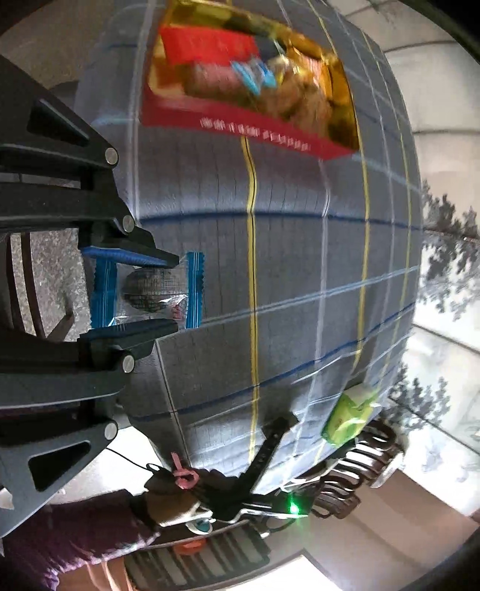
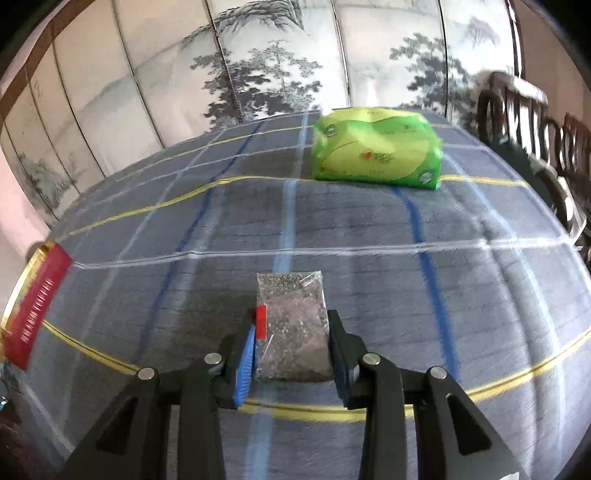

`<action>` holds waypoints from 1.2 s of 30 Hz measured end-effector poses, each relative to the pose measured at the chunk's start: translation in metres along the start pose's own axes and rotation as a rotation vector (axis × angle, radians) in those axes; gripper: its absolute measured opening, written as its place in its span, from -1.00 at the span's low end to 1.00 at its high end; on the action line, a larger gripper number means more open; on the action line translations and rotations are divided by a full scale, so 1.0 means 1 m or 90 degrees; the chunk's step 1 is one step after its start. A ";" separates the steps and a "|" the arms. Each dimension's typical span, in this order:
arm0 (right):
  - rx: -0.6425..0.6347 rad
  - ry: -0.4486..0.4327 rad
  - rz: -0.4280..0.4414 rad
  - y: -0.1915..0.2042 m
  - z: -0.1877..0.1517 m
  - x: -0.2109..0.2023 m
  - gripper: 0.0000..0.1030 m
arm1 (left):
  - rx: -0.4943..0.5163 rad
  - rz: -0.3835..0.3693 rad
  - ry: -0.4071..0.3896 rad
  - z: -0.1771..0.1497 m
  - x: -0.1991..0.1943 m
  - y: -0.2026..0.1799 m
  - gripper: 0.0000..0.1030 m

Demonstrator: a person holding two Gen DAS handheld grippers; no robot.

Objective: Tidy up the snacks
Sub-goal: 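Carry the blue-wrapped candy into the gold tray and open the left gripper, then carry the clear dark-snack packet into the gold tray and open the right gripper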

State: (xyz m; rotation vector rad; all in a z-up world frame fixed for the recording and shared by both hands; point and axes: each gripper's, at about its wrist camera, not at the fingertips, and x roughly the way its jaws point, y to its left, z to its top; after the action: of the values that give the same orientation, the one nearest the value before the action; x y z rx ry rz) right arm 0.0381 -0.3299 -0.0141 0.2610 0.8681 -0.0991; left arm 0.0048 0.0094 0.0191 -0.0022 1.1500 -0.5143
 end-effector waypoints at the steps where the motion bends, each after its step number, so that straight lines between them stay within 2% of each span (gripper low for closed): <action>1: 0.000 -0.007 0.010 0.011 -0.001 -0.003 -0.31 | -0.008 0.003 -0.009 -0.001 -0.006 0.005 -0.52; 5: -0.014 -0.020 0.056 0.054 -0.005 -0.011 -0.31 | -0.035 0.020 -0.041 -0.006 -0.031 0.027 -0.52; 10: -0.037 -0.012 0.136 0.115 -0.015 -0.013 -0.31 | -0.068 0.051 -0.069 -0.012 -0.053 0.059 -0.52; 15: -0.065 -0.002 0.172 0.151 -0.024 -0.020 -0.31 | -0.109 0.071 -0.085 -0.016 -0.068 0.094 -0.52; 20: -0.069 -0.008 0.185 0.162 -0.024 -0.033 -0.31 | -0.135 0.076 -0.091 -0.016 -0.072 0.118 -0.52; 29: -0.080 -0.010 0.199 0.174 -0.023 -0.047 -0.31 | -0.154 0.075 -0.094 -0.016 -0.073 0.137 -0.56; 36: -0.082 -0.004 0.201 0.178 -0.024 -0.042 -0.31 | -0.139 0.076 -0.091 0.009 -0.071 0.145 -0.56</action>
State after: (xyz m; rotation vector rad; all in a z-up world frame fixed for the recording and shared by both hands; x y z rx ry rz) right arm 0.0271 -0.1530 0.0366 0.2743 0.8133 0.2486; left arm 0.0473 0.1633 0.0469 -0.1565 1.0537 -0.2767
